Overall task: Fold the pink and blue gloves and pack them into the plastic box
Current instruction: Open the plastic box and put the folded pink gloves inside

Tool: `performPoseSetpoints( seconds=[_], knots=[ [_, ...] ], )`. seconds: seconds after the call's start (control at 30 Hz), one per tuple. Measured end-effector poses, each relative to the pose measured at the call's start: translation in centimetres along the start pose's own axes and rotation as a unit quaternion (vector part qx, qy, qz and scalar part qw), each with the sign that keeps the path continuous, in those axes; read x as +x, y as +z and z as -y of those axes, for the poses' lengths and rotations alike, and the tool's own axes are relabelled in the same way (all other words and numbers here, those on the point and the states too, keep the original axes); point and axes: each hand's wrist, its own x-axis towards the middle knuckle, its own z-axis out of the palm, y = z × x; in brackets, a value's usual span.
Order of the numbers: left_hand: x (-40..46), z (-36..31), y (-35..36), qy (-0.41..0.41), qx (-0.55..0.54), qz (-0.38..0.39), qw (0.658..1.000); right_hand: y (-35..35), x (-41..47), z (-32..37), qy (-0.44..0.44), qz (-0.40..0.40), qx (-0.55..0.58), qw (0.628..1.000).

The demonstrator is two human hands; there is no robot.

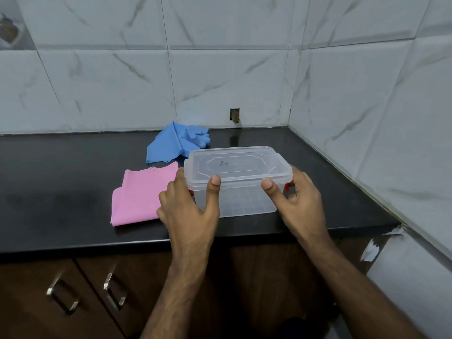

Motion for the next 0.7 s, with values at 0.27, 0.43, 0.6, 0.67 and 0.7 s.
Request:
performPoseSetpoints(
  seconds=[0.27,0.43,0.6,0.67,0.7],
  knots=[
    [0.64,0.19,-0.28,0.01,-0.035,0.004,0.999,0.1,0.26,0.12,0.011,0.006,-0.007,1.0],
    [0.8,0.31,-0.53,0.005,-0.047,0.011,0.999,0.08,0.39,0.19,0.016,0.011,-0.005,1.0],
    [0.81,0.02,-0.61,-0.004,-0.053,0.021,0.998,0.14,0.5,0.23,0.017,0.013,-0.001,1.0],
    [0.8,-0.05,-0.7,-0.01,-0.056,0.024,0.998,0.16,0.48,0.21,0.016,0.016,0.003,1.0],
    [0.79,-0.07,-0.74,-0.014,-0.055,0.027,0.998,0.17,0.47,0.2,0.016,0.019,0.004,1.0]
  ],
)
